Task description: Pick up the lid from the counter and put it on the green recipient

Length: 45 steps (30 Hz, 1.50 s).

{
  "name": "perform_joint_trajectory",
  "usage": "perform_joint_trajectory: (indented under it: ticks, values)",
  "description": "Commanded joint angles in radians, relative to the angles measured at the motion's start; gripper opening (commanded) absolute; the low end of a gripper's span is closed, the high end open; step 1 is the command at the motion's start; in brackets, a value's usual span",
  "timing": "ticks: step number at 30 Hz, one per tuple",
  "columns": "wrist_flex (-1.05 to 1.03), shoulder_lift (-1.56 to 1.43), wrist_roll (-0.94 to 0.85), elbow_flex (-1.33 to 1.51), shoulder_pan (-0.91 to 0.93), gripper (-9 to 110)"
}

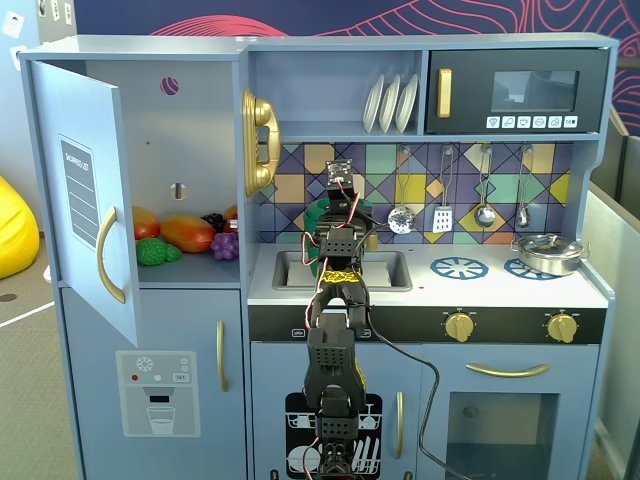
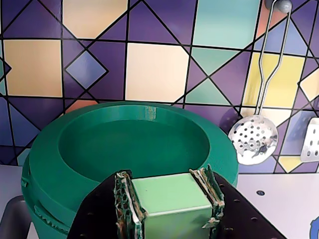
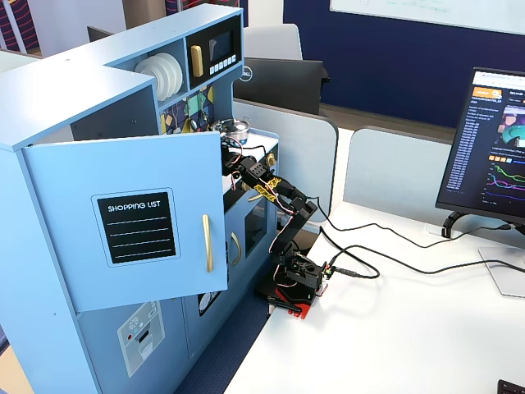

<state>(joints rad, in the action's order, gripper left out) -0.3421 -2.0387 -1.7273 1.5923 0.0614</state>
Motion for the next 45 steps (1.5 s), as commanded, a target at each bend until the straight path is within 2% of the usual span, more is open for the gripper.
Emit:
perform_joint_trajectory:
  ticks: [1, 19, 24, 28, 38, 45]
  values:
    - [0.041, -0.009, -0.014, -0.035, -0.035, 0]
    - [0.026, -0.026, -0.028, -0.021, -0.017, 1]
    - [0.025, -0.044, 0.049, -0.012, -0.014, 17]
    - [0.011, -0.063, 0.067, -0.012, -0.009, 25]
    - [-0.110, -0.224, 0.040, 0.012, -0.003, 33]
    - [-0.236, -0.456, 0.038, 0.146, 0.031, 32]
